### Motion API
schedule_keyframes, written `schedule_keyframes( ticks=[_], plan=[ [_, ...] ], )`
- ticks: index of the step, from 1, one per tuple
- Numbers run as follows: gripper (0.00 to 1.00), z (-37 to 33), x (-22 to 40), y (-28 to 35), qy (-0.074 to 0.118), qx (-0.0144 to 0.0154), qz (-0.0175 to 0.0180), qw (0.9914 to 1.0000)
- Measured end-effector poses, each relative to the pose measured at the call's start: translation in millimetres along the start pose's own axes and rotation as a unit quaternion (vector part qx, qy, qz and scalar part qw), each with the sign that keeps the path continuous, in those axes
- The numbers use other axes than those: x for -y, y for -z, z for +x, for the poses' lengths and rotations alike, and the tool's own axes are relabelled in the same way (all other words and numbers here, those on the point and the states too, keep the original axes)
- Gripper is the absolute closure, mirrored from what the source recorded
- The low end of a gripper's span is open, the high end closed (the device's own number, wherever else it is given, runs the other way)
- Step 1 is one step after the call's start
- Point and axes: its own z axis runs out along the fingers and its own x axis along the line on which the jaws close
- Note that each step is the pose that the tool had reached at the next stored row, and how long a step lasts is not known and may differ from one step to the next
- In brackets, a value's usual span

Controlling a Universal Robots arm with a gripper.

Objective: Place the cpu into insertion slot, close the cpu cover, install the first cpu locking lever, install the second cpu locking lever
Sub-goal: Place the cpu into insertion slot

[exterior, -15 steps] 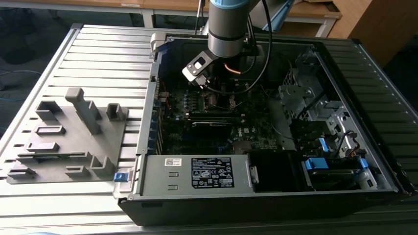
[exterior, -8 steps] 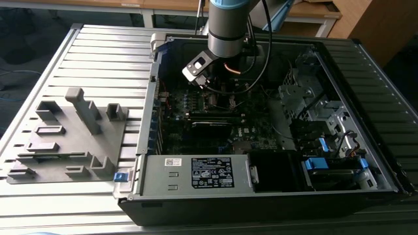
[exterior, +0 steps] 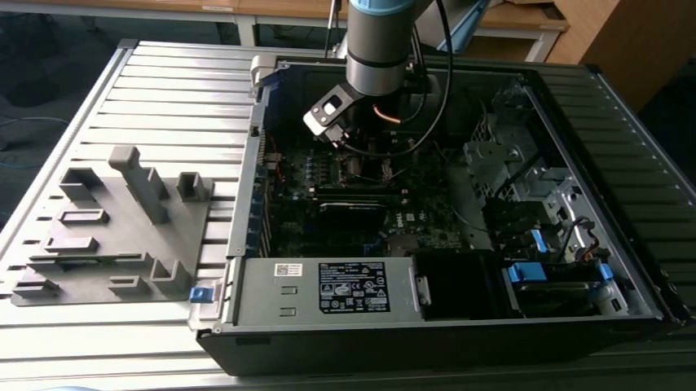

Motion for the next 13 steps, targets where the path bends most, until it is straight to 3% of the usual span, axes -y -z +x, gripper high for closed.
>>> schedule_keyframes(
  ticks=[13],
  plan=[
    [0.46,0.0,0.0,-0.3,-0.004,0.0001,-0.0001,0.99999]
  ],
)
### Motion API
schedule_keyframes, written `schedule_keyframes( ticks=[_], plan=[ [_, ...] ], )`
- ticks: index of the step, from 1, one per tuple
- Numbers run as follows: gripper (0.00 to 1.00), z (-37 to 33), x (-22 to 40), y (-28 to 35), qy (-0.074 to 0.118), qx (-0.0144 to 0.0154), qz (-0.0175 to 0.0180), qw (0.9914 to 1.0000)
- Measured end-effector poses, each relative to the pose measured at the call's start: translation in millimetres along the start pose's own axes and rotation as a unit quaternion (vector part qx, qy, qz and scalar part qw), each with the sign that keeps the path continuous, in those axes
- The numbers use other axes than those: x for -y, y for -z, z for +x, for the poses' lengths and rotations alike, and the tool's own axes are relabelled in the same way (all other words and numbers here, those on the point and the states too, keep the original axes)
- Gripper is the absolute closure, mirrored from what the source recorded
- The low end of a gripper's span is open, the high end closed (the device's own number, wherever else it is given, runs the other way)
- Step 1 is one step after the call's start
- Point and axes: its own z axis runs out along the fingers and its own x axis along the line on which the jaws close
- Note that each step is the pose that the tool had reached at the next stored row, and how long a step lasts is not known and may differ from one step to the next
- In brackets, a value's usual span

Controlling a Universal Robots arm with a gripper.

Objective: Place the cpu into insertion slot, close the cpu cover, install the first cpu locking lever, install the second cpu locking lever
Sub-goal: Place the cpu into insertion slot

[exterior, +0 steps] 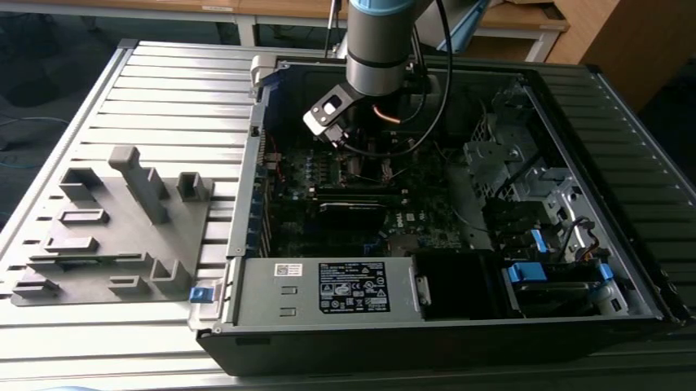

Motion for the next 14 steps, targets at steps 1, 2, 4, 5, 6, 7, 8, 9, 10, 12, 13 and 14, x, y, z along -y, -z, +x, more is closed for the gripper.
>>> schedule_keyframes(
  ticks=[1,2,4,5,6,7,8,9,10,12,13,14],
  plan=[
    [0.46,0.0,0.0,-0.1,0.0,0.0,0.0,1.0],
    [0.46,0.0,0.0,-0.3,0.0,0.0,0.0,1.0],
    [0.46,0.0,0.0,-0.3,0.0,0.0001,0.0001,1.0],
    [0.46,0.0,0.0,-0.4,0.0,0.0,0.0,1.0],
    [0.46,0.0,0.0,-0.4,0.0,0.0,0.0,1.0],
    [0.46,0.0,0.0,-0.4,0.0,0.0,0.0,1.0],
    [0.46,0.0,0.0,-0.4,0.0,0.0,0.0,1.0],
    [0.46,0.0,0.0,-0.5,0.0,0.0,0.0,1.0],
    [0.46,0.0,0.0,-0.7,0.0,-0.0001,0.0,1.0],
    [0.46,-0.1,0.1,-1.1,0.0,0.0001,0.0,1.0],
    [0.46,-0.1,0.1,-1.1,0.0,0.0001,0.0001,1.0],
    [0.46,-0.1,0.1,-1.1,0.0,0.0001,0.0001,1.0]
  ],
)
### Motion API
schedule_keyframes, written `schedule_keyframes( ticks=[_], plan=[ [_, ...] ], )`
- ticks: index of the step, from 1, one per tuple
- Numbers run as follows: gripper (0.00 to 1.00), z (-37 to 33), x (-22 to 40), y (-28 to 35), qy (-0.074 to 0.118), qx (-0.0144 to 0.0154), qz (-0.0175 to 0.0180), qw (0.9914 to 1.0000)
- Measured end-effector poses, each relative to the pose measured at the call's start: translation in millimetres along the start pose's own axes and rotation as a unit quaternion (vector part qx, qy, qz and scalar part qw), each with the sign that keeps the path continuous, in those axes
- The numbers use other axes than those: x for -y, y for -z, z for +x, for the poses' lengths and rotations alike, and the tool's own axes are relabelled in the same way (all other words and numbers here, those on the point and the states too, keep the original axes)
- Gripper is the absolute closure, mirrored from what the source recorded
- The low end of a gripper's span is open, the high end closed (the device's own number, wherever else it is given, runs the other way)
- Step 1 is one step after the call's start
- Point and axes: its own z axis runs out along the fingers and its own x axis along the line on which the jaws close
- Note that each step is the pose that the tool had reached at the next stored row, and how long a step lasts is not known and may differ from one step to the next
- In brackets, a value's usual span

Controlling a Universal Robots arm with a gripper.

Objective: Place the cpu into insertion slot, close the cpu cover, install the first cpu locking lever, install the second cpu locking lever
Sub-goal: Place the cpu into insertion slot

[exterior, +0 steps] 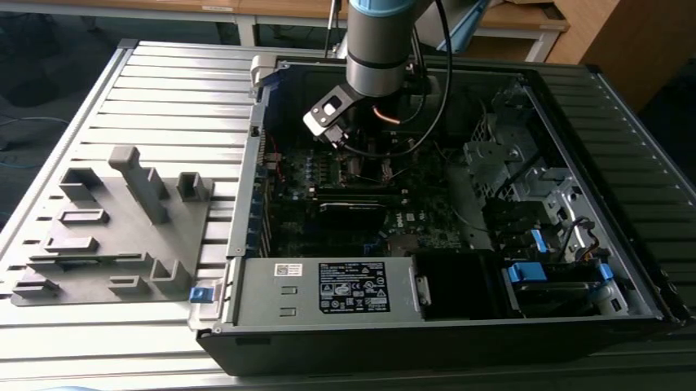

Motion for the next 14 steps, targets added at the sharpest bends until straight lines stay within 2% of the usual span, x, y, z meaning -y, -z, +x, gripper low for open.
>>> schedule_keyframes(
  ticks=[14],
  plan=[
    [0.46,0.0,0.0,-0.7,0.0,0.0,0.0,1.0]
  ],
)
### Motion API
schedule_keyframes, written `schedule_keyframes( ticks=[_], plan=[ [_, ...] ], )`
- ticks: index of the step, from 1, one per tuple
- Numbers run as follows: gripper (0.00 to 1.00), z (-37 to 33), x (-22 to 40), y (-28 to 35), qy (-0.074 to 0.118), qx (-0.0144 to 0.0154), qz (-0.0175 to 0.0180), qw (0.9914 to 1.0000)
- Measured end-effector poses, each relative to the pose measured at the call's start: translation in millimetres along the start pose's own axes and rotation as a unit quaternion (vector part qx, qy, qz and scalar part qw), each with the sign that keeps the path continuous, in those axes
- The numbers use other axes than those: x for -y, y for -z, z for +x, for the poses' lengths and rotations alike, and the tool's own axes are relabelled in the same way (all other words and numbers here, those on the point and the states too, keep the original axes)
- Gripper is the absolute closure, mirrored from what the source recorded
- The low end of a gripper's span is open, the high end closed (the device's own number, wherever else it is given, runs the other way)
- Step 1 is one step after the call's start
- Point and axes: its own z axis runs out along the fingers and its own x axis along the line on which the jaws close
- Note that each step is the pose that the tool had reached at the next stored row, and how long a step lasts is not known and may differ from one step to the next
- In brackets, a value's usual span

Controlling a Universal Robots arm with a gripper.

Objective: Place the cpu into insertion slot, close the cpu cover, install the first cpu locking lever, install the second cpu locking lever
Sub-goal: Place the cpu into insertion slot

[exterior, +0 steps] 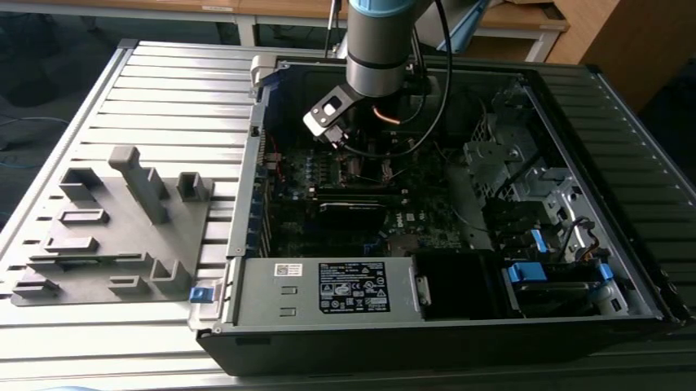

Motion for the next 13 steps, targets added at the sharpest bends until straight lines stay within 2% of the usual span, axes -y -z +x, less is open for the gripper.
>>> schedule_keyframes(
  ticks=[9,10,13],
  plan=[
    [0.45,0.1,0.0,-0.5,0.0,-0.0003,-0.0001,1.0],
    [0.39,0.1,0.0,-0.4,0.0,-0.0002,-0.0001,1.0],
    [0.39,0.0,0.0,1.0,0.0,0.0,0.0,1.0]
  ],
)
